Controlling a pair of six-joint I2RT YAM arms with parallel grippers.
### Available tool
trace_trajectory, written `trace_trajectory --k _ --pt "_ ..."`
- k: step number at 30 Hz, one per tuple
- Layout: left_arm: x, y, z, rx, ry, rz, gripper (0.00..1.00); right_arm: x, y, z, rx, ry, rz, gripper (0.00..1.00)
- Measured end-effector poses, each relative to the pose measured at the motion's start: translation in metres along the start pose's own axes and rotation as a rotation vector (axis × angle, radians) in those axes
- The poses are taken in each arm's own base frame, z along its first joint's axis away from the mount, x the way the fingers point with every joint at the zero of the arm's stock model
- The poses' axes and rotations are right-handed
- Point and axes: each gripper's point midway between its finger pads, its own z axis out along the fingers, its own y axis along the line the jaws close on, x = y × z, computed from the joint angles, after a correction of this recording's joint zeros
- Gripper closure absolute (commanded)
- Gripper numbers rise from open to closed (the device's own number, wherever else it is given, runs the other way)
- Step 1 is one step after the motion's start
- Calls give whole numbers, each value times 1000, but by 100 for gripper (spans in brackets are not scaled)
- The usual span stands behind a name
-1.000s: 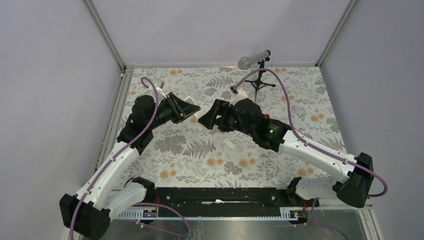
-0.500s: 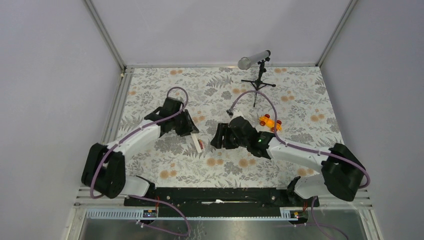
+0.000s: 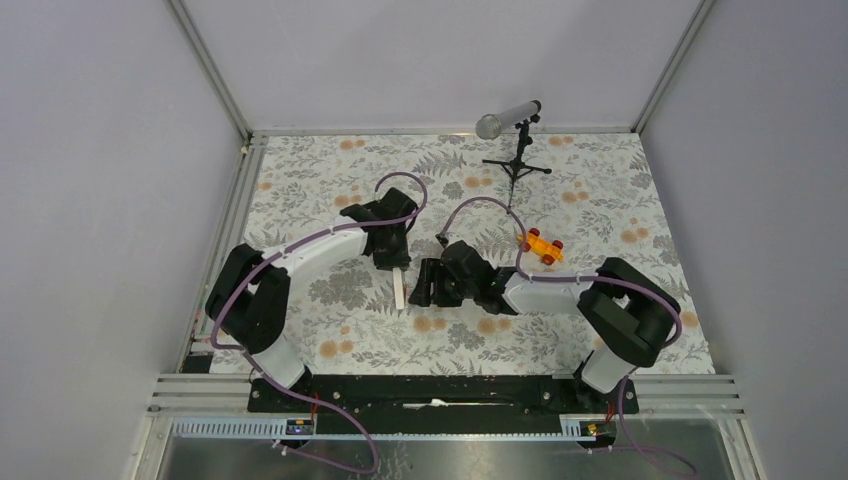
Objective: Load the batteries into the remote control
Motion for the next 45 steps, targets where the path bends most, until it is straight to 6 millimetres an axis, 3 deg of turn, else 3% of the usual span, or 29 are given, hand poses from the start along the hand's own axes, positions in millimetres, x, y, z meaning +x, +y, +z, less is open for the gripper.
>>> trace_trajectory --k 4,10,21,25,29,31,40,45 --pt "6 10 6 -51 24 2 100 0 1 11 -18 -5 44 45" --pt "6 11 8 -56 29 2 100 -10 6 17 -54 -48 96 38" --pt "5 9 10 -51 21 1 100 -26 -1 36 4 -58 159 42" --pt "5 9 10 -52 20 0 100 -27 -1 37 19 -51 164 48" --pt "5 10 11 -55 20 -2 100 -33 -5 37 62 -68 157 63" --pt "5 10 11 -56 19 -4 100 -32 -11 37 93 -67 148 64" --pt "3 13 12 -73 6 -9 100 -26 -22 35 145 -44 127 48" --pt "2 15 12 -83 -1 -10 100 -31 -10 32 81 -60 121 39"
